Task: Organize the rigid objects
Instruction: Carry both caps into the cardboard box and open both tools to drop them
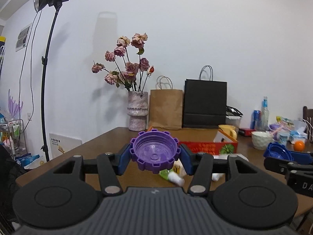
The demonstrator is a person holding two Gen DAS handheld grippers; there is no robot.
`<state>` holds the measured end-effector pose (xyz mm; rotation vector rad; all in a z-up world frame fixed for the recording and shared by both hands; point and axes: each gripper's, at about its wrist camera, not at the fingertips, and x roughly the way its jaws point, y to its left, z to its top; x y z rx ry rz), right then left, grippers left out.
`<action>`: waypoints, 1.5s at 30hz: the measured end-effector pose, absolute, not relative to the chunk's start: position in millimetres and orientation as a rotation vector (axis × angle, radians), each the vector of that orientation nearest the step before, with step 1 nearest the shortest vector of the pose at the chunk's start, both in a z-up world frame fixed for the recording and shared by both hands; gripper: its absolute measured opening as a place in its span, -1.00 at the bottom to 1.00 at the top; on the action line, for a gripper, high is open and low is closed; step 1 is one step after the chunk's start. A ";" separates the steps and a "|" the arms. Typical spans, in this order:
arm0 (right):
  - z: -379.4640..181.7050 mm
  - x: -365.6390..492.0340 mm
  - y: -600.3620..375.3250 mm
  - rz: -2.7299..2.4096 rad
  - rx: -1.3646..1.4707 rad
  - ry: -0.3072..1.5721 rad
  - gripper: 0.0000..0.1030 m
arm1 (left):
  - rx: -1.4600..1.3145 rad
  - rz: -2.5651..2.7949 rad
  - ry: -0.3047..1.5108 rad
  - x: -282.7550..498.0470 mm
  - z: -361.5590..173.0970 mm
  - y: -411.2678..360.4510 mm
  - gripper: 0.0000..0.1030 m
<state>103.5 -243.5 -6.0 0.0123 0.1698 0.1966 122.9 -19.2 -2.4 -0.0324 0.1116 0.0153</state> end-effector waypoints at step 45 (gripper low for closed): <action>20.8 640.2 -265.7 0.153 0.071 1.012 0.03 | 0.012 -0.079 0.899 638.2 35.3 -23.8 0.05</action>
